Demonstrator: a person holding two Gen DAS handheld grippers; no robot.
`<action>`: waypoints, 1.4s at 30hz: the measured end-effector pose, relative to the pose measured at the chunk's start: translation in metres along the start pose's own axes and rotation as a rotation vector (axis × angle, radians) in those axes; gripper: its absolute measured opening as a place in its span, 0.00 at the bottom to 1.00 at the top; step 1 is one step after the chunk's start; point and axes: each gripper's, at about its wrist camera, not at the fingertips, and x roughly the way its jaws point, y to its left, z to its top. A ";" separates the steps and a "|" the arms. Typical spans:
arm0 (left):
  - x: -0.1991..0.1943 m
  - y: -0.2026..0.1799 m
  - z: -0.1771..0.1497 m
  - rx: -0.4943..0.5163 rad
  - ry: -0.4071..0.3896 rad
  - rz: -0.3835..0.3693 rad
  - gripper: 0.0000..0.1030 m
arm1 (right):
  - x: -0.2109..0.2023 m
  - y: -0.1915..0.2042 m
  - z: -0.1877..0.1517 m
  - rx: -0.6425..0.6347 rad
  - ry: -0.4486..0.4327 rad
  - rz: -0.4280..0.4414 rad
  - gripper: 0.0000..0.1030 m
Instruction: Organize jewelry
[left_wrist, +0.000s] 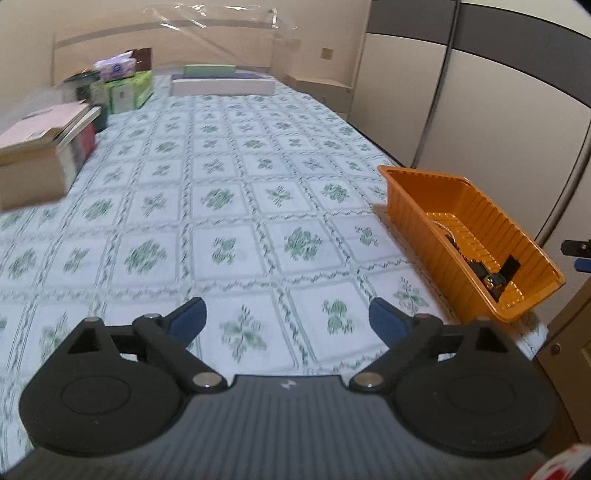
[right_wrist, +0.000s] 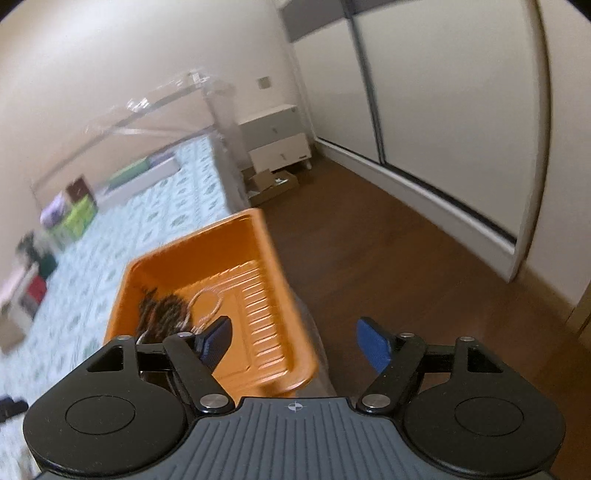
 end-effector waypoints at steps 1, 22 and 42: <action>-0.005 0.000 -0.003 -0.005 -0.003 0.010 0.96 | -0.003 0.011 -0.004 -0.030 0.009 0.003 0.78; -0.067 -0.028 -0.059 -0.080 0.089 0.128 1.00 | -0.001 0.119 -0.094 -0.256 0.295 0.157 0.79; -0.068 -0.049 -0.061 -0.090 0.100 0.169 1.00 | -0.007 0.146 -0.103 -0.319 0.286 0.190 0.79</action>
